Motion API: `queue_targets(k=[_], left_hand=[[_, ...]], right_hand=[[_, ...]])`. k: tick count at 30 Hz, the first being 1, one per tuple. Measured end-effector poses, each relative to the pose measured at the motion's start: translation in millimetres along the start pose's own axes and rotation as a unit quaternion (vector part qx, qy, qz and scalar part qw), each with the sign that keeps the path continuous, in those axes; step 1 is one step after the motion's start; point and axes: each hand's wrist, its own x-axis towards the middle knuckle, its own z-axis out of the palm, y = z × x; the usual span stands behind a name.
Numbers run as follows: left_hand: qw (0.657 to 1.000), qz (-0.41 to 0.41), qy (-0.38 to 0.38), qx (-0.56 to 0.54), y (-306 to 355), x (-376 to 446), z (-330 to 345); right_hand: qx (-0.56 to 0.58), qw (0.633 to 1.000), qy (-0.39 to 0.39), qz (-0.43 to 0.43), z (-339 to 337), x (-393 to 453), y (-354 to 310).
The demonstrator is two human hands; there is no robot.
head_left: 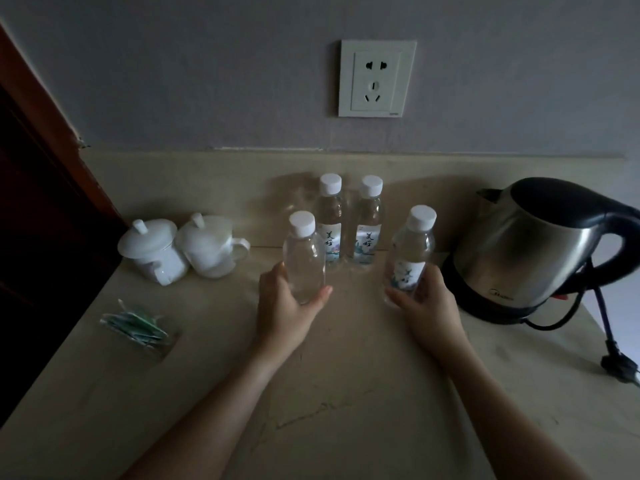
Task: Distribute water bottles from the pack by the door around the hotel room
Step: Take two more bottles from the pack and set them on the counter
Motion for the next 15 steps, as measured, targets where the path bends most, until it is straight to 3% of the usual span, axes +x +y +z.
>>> queue_targets(k=[10, 15], left_hand=[[0.996, -0.075, 0.029, -0.045, -14.7, 24.3, 2.6], [0.999, -0.032, 0.037, -0.007, -11.7, 23.7, 3.9]], right_hand=[[0.006, 0.999, 0.048, -0.018, 12.5, 29.6, -0.3], [0.013, 0.998, 0.057, -0.003, 15.6, 32.8, 2.5]])
